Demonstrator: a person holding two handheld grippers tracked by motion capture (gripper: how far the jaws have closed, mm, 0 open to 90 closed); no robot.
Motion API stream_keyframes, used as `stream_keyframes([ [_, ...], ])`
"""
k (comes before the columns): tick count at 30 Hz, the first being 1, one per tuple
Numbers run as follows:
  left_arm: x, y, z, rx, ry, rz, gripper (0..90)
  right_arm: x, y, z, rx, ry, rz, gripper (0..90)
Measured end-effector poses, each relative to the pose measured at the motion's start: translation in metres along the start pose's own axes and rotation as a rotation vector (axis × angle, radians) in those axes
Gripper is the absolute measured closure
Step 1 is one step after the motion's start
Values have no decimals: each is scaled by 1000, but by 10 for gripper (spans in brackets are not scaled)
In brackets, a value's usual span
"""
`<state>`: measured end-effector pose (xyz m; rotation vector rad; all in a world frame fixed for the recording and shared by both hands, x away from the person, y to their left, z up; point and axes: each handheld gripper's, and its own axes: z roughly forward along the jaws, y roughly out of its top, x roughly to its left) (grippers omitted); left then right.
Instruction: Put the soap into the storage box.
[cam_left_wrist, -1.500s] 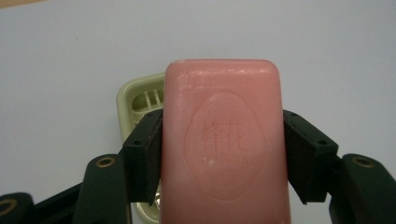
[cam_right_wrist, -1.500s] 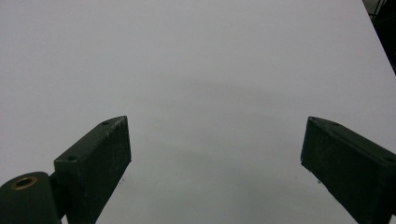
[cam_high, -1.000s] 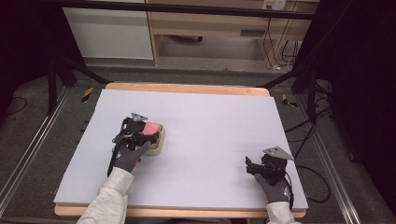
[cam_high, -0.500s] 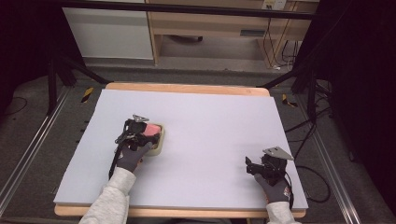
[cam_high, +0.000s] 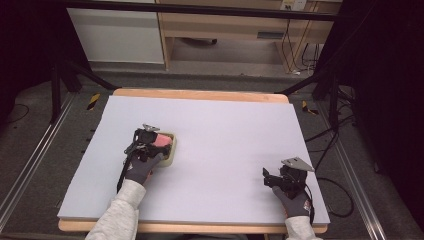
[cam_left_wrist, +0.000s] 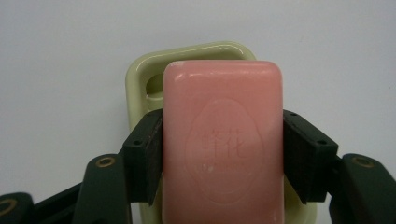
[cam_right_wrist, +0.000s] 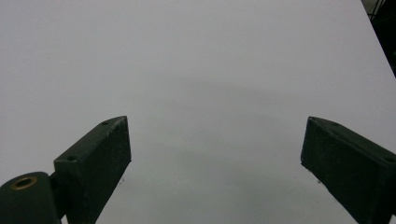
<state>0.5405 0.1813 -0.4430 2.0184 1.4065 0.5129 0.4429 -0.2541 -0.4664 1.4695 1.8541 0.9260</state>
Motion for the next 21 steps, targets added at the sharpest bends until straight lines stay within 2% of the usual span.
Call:
stream_keyframes([
  [11,0,1,5,-6,8,-17,369,0,0,0,-2,-3,-3,85],
  [21,-1,0,10,-1,15,-5,366,0,0,1,3,-7,-6,83],
])
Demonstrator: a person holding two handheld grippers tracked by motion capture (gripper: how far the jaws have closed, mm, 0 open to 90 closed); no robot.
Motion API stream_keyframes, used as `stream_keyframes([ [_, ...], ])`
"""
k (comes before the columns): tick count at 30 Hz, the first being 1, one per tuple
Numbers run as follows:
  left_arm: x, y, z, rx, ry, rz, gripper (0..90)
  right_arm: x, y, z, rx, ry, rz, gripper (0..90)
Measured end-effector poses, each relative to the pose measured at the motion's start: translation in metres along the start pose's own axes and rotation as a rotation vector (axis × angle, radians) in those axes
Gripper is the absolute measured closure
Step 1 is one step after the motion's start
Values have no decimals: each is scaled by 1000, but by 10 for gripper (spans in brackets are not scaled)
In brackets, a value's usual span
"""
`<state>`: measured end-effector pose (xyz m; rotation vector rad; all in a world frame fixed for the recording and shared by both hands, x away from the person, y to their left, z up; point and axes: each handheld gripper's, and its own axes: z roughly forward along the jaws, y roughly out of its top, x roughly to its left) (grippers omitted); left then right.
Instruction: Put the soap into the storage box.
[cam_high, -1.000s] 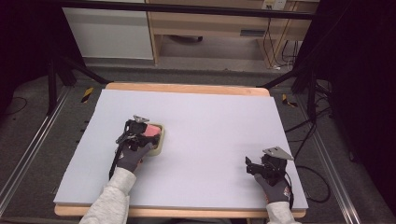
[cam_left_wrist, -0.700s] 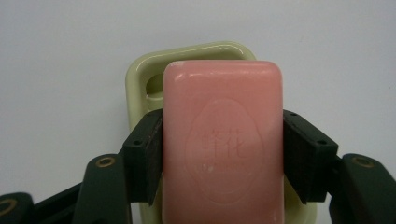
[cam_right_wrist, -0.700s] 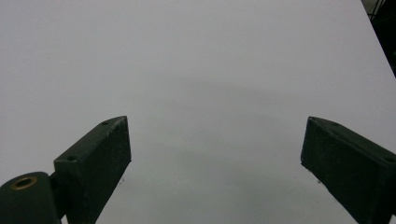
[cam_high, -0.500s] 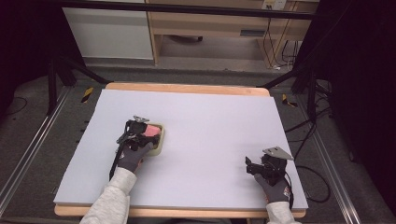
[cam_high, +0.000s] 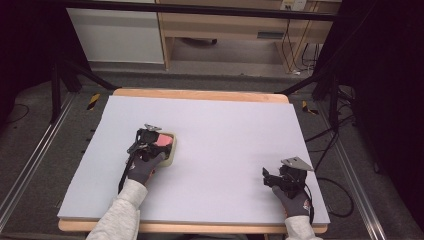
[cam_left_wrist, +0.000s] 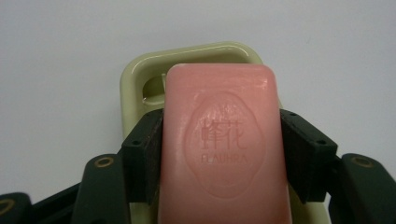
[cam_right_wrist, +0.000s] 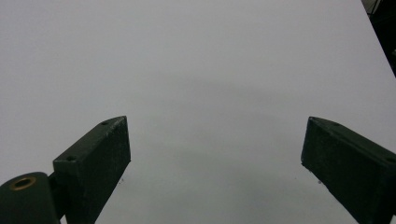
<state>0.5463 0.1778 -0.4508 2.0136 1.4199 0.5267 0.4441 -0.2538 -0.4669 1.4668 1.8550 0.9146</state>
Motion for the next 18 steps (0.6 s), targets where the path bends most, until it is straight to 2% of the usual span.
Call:
stream_keyframes([
  [5,2,-1,-3,-17,-16,-2,329,0,0,0,0,-1,1,82],
  [9,-1,0,-12,-53,-19,13,301,0,0,-1,-2,2,3,82],
  [12,-1,1,-25,-93,-28,36,285,1,0,-1,-3,4,2,82],
  [18,4,-5,-40,-122,-32,64,245,1,-1,0,0,6,7,77],
])
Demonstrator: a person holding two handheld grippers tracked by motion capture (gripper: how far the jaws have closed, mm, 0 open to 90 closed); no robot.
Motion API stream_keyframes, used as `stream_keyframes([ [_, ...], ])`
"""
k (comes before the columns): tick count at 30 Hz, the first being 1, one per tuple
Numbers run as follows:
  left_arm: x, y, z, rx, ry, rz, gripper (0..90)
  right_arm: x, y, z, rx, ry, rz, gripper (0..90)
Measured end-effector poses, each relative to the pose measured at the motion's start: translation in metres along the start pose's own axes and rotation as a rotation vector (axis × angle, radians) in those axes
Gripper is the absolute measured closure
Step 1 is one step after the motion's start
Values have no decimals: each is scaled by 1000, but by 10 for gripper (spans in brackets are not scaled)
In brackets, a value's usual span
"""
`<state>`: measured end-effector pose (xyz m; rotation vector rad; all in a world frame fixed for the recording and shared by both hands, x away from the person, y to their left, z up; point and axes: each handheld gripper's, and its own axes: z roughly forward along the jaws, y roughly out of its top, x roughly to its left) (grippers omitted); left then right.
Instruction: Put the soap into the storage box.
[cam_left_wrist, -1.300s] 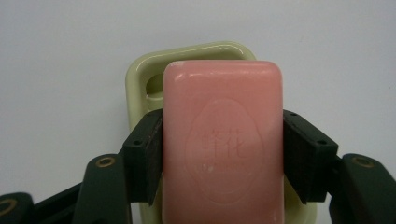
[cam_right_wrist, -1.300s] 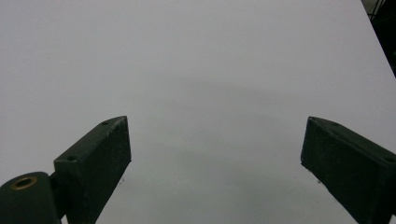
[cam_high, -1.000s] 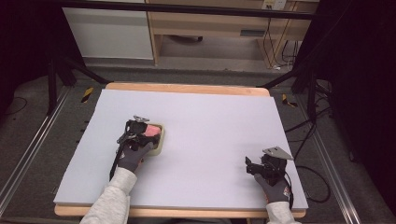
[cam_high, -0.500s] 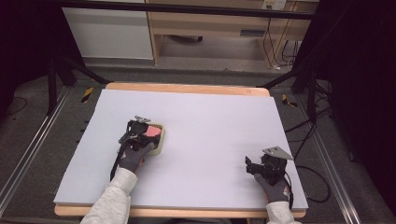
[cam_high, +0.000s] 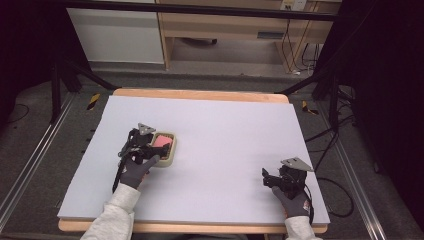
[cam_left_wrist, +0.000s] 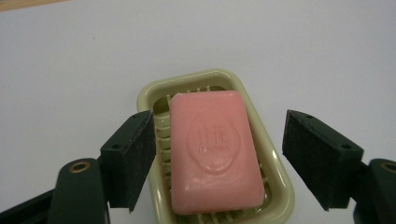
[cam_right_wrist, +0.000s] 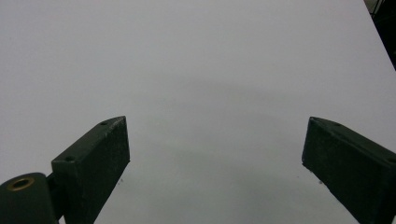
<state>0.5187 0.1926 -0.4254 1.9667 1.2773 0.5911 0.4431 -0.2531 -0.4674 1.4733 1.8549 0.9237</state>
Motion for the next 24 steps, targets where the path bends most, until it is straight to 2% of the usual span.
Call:
stream_keyframes([
  [3,2,-4,-5,-16,-10,11,227,-1,0,0,0,-5,0,76],
  [4,5,-8,-11,-28,-10,32,221,-2,0,0,1,-6,4,75],
  [5,5,-8,-11,-28,-10,32,218,-2,0,0,1,-6,4,75],
  [9,16,-19,-26,-82,-22,22,202,-3,-1,-1,3,-12,4,74],
  [17,27,-40,-36,-70,-34,28,182,-6,-2,-2,4,-32,12,70],
  [18,31,-47,-38,-63,-40,21,183,-9,-3,-1,8,-35,17,70],
  [19,31,-47,-38,-63,-40,21,183,-9,-3,-1,10,-36,20,70],
  [21,38,-58,-40,-55,-57,-8,183,-11,-4,-1,12,-41,24,70],
  [24,41,-67,-42,-42,-48,-10,182,-12,-4,-1,12,-44,28,70],
])
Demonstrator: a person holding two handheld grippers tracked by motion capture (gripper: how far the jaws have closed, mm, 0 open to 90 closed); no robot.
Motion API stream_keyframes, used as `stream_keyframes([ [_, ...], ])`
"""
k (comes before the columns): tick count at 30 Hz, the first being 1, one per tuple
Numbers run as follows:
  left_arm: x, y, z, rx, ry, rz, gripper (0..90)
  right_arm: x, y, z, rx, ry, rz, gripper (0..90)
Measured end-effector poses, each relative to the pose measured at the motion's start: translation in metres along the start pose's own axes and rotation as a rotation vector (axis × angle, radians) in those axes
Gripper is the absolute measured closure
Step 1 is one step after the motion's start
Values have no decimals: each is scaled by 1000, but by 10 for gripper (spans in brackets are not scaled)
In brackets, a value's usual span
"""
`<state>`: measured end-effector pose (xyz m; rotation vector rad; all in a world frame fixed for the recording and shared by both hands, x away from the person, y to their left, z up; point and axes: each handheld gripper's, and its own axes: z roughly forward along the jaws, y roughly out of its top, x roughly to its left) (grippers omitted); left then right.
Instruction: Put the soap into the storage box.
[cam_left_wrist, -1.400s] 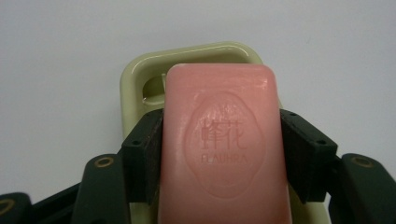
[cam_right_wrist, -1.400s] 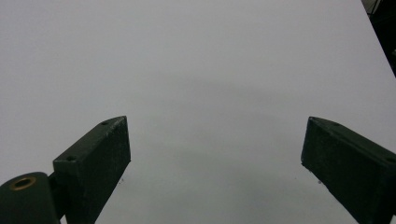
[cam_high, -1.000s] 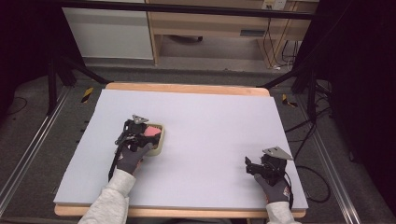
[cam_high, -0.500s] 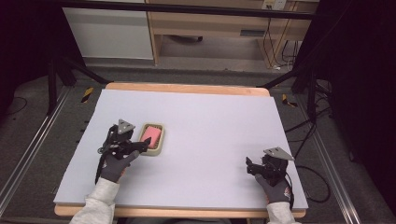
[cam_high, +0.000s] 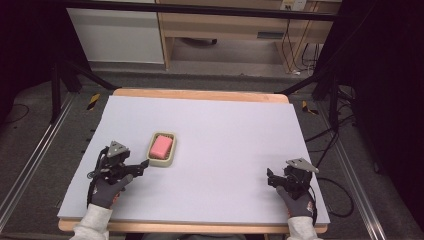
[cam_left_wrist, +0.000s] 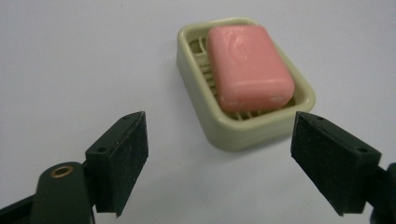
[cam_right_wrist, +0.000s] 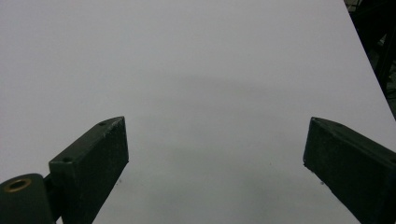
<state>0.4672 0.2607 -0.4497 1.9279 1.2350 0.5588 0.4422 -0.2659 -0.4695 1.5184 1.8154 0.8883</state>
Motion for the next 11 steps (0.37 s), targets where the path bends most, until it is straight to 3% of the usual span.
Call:
stream_keyframes([
  [2,4,-10,-2,19,9,4,180,-1,-1,0,1,-7,-3,70],
  [11,10,-23,-5,34,19,8,166,-1,-1,0,12,-17,-19,70],
])
